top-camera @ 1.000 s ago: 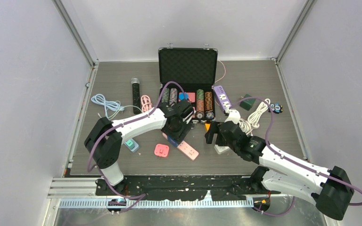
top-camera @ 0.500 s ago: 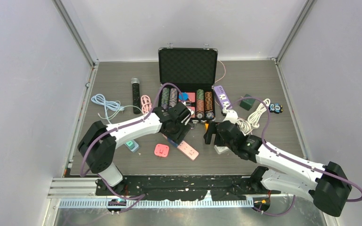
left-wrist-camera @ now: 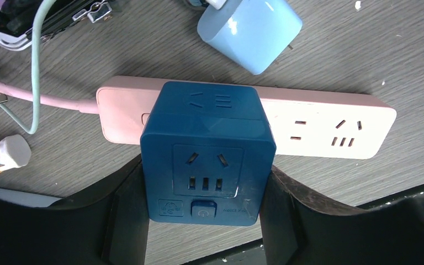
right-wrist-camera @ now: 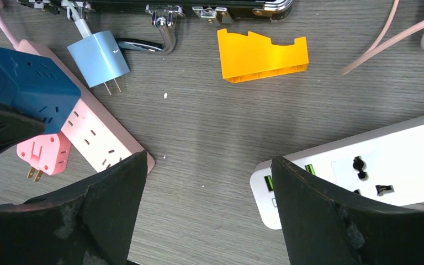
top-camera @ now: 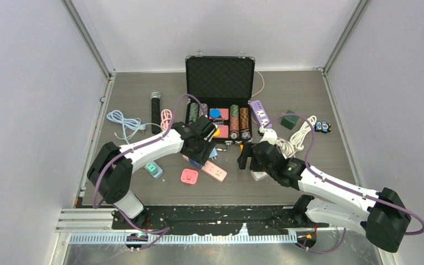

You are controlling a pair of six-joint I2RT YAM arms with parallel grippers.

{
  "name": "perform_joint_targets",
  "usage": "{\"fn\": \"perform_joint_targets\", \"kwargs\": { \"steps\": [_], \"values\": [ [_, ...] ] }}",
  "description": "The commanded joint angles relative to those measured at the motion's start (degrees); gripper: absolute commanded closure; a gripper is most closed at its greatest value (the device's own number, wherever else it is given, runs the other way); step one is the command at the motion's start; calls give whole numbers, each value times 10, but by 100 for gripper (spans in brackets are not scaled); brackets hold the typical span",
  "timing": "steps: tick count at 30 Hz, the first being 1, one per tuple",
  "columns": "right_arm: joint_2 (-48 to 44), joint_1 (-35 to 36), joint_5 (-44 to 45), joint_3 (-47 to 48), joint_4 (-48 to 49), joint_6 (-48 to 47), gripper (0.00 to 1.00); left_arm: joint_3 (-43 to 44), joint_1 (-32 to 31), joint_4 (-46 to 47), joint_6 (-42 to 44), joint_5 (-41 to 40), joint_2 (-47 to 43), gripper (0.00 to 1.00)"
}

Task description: Insert the plug

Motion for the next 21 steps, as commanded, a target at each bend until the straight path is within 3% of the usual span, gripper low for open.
{"fn": "perform_joint_targets", "kwargs": {
  "steps": [1, 4, 11, 14, 19, 21],
  "values": [
    [10, -2, -5, 14, 23, -3, 13, -47, 32, -120, -4, -101, 26, 100],
    [17, -2, -18, 17, 31, -13, 13, -46, 33, -130, -5, -103, 15, 100],
    [44, -2, -54, 29, 60, -48, 13, -31, 34, -150, -5, -110, -19, 62],
    [70, -1, -75, 43, 77, -72, 12, -25, 34, -147, -3, -100, -33, 33],
    [107, 3, -82, 77, 79, -95, 12, -8, 34, -137, -5, -70, -64, 10],
    [115, 4, -84, 84, 85, -99, 13, -1, 34, -131, -6, -61, -84, 6]
  ]
}}
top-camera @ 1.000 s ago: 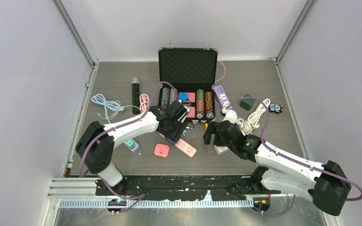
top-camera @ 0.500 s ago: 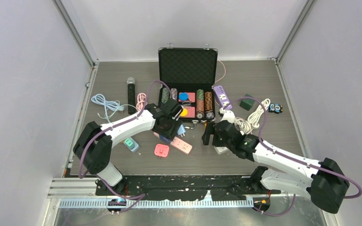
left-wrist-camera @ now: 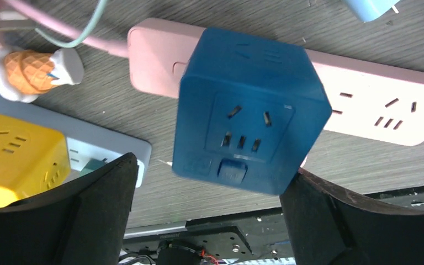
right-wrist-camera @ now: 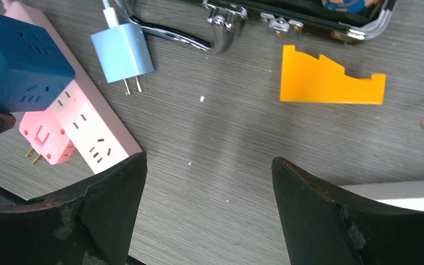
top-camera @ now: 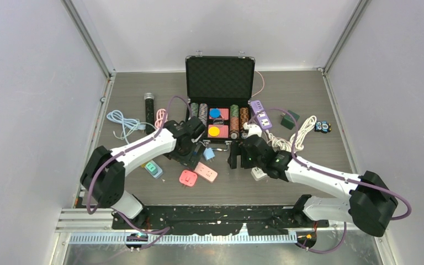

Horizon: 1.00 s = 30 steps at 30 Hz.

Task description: Insert the plug

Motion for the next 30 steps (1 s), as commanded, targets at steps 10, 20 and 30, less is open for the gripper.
{"fn": "perform_joint_targets", "kwargs": {
  "steps": [10, 20, 30],
  "values": [
    [53, 36, -20, 76, 65, -60, 21, 10, 4, 17, -17, 22, -181, 6],
    [98, 197, 20, 84, 138, -169, 22, 5, 4, 24, -66, -123, -329, 8],
    [252, 268, -4, 182, 162, -213, 26, -32, 4, 58, -83, -161, -460, 7]
  ]
}}
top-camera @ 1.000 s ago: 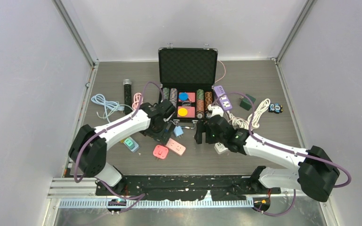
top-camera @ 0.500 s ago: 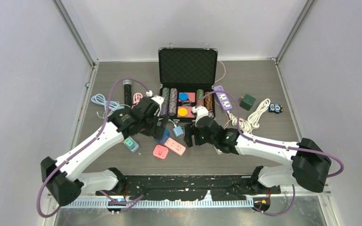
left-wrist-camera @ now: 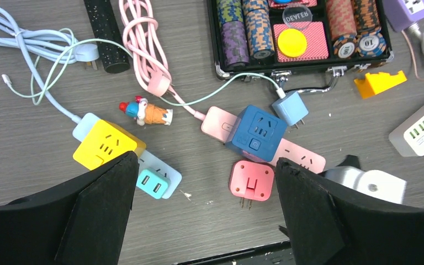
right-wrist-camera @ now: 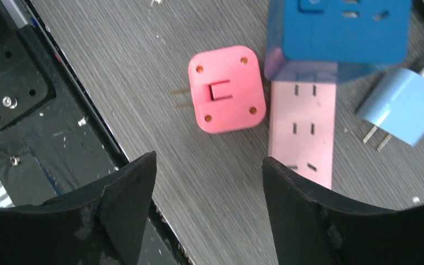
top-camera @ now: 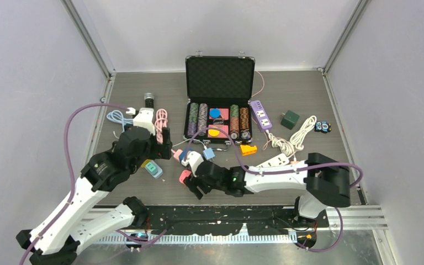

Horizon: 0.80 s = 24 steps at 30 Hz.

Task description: Insert the plug

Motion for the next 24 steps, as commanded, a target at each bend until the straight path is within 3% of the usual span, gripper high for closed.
{"fn": "perform_joint_targets", "kwargs": {
  "steps": [1, 6, 17, 24],
  "values": [
    [46, 4, -14, 51, 43, -6, 29, -15, 2, 27, -15, -26, -32, 7],
    [84, 4, -8, 74, 29, 41, 28, -25, 2, 14, -14, -35, -47, 7],
    [147, 3, 21, 116, -35, 122, 14, -38, 2, 7, -10, -36, -48, 6],
    [198, 3, 5, 144, -19, 101, 3, -36, 2, -9, -7, -35, -52, 6]
  ]
}}
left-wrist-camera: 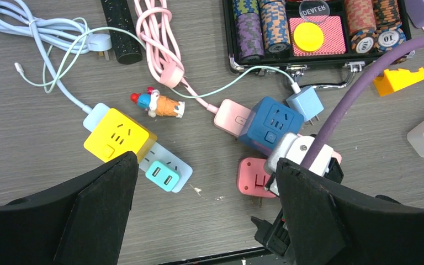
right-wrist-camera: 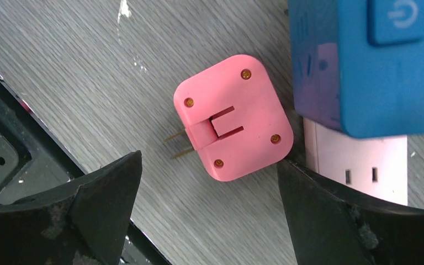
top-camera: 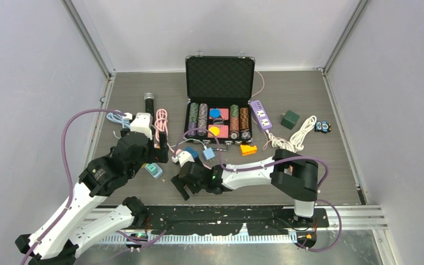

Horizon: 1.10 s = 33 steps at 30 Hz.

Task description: Insert the plug

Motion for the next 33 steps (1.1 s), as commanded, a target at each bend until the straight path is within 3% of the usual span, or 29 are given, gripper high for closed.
{"fn": "perform_joint_targets", "kwargs": {
  "steps": [1, 12, 21, 25, 30, 33],
  "values": [
    [33, 1, -10, 28, 15, -23, 3, 2, 2, -5, -3, -13, -5, 6],
    [75, 2, 21, 89, -53, -102, 2, 8, 2, -6, 5, -21, -7, 5],
    [117, 17, 47, 145, -86, -72, 2, 13, 2, 6, 4, -51, -32, 5],
    [129, 18, 53, 152, -96, -52, 14, 12, 2, 10, 7, -50, -45, 4],
    [111, 18, 70, 141, -96, -43, 40, 9, 2, 3, 8, -47, -46, 4],
    [91, 18, 89, 129, -85, -43, 46, 10, 2, 0, 6, -41, -45, 4]
  ]
}}
